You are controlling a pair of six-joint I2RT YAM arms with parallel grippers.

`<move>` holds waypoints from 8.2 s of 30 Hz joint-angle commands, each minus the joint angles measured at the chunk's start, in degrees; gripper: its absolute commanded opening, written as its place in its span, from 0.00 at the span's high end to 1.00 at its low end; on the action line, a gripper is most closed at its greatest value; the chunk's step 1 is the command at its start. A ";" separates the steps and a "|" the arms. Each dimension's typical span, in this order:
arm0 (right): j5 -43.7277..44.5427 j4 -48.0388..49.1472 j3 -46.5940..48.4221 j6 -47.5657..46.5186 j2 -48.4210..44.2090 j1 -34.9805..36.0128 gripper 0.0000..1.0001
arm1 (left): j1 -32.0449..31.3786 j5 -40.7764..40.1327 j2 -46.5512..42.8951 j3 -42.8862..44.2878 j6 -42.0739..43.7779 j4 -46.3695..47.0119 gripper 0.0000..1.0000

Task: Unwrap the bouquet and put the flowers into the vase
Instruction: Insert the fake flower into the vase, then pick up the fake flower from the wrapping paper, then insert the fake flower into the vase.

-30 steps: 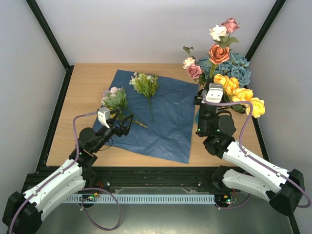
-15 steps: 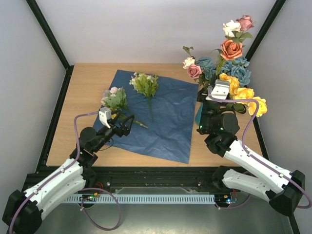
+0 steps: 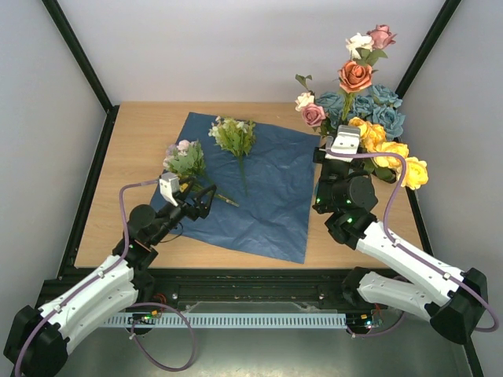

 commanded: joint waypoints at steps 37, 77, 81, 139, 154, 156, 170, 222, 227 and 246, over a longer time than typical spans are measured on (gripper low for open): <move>3.11 -2.13 -18.02 19.37 -3.72 -6.27 0.92 | -0.29 -2.26 0.42 0.01 -1.91 3.72 0.01; -5.87 -31.31 -12.83 47.11 -4.56 -6.82 0.27 | -0.31 -2.37 2.55 0.02 -2.00 4.18 0.00; -10.31 -35.54 -13.90 50.76 -10.40 -6.84 0.21 | -0.24 -2.10 3.58 0.07 -2.55 4.71 0.01; -50.45 -47.74 -19.81 64.32 -19.13 0.78 0.28 | 3.73 -8.53 46.12 18.60 -24.85 -1.70 0.57; -49.93 -53.28 -14.36 61.34 -21.34 1.52 0.28 | 3.02 0.04 68.28 33.46 -21.38 3.28 0.63; -48.60 -53.68 -14.38 61.10 -21.95 1.51 0.28 | 3.56 2.09 70.92 34.69 -21.92 4.43 0.61; -46.48 -54.60 -14.31 57.63 -23.34 1.53 0.28 | 4.35 11.31 83.30 37.52 -25.10 19.40 0.65; -63.69 -42.53 -15.07 67.35 -17.55 1.51 0.29 | -7.17 1.86 16.71 9.81 0.37 1.70 0.98; -66.11 -40.00 -12.38 69.97 -11.46 2.05 0.37 | -7.26 -0.15 10.89 5.63 2.00 3.32 0.98; -61.28 -29.87 -3.29 69.56 4.94 8.16 0.47 | -7.34 6.91 8.75 3.71 1.73 7.80 0.98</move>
